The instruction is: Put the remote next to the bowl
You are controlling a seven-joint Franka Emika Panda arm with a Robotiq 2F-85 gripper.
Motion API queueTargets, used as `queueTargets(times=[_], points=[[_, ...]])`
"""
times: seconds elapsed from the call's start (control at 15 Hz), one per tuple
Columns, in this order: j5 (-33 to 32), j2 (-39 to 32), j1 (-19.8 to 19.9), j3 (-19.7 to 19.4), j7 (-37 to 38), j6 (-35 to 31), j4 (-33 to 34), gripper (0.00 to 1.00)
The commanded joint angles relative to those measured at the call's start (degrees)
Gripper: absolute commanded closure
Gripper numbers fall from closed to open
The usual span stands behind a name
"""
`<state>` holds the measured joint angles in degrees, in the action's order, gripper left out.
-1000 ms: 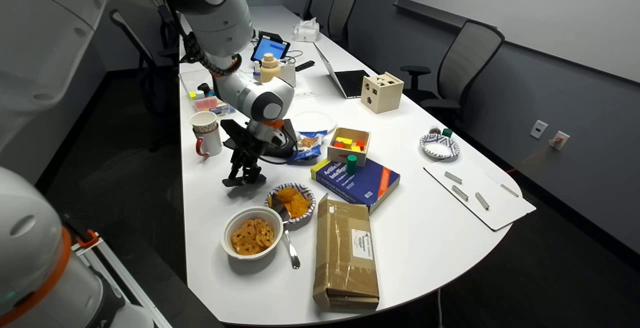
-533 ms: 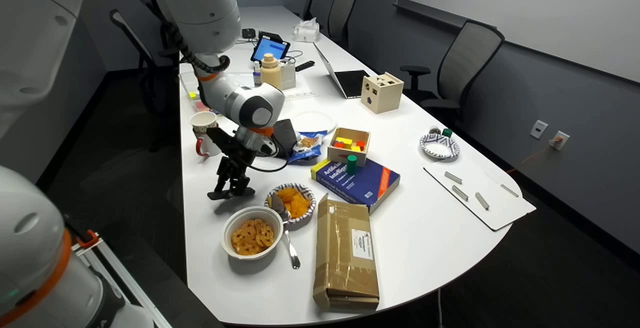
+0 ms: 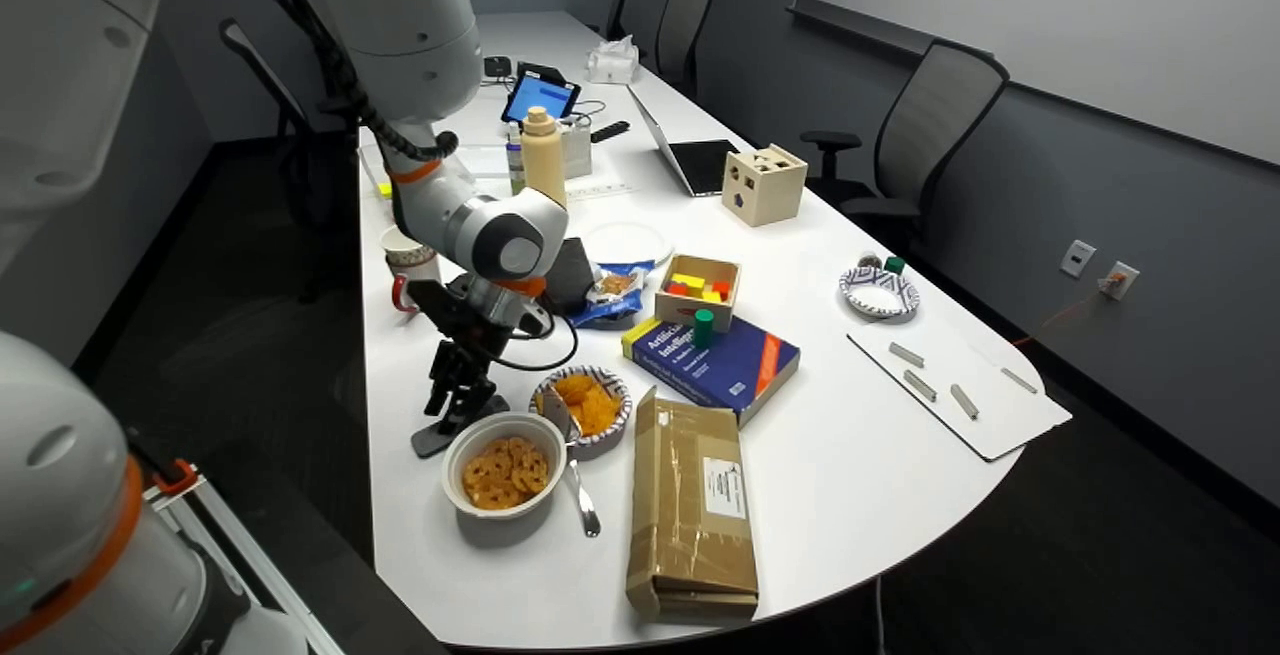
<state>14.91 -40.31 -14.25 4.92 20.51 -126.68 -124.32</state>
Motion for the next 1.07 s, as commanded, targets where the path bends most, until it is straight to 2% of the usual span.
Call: queueTargets(times=[0.0, 0.27, 0.73, 1.0], points=[[-1.31, 1.27, 0.67, -0.07, -1.12, -0.59, -2.47, 0.23], [-1.50, 3.16, 0.95, 0.35, -1.92, 0.44, -3.21, 0.00], [-1.61, 14.14, 0.73, 2.15, -4.04, 1.30, -5.46, 0.00], [-6.84, 19.37, -1.74, 0.97, 0.87, -0.28, -5.73, 0.00]])
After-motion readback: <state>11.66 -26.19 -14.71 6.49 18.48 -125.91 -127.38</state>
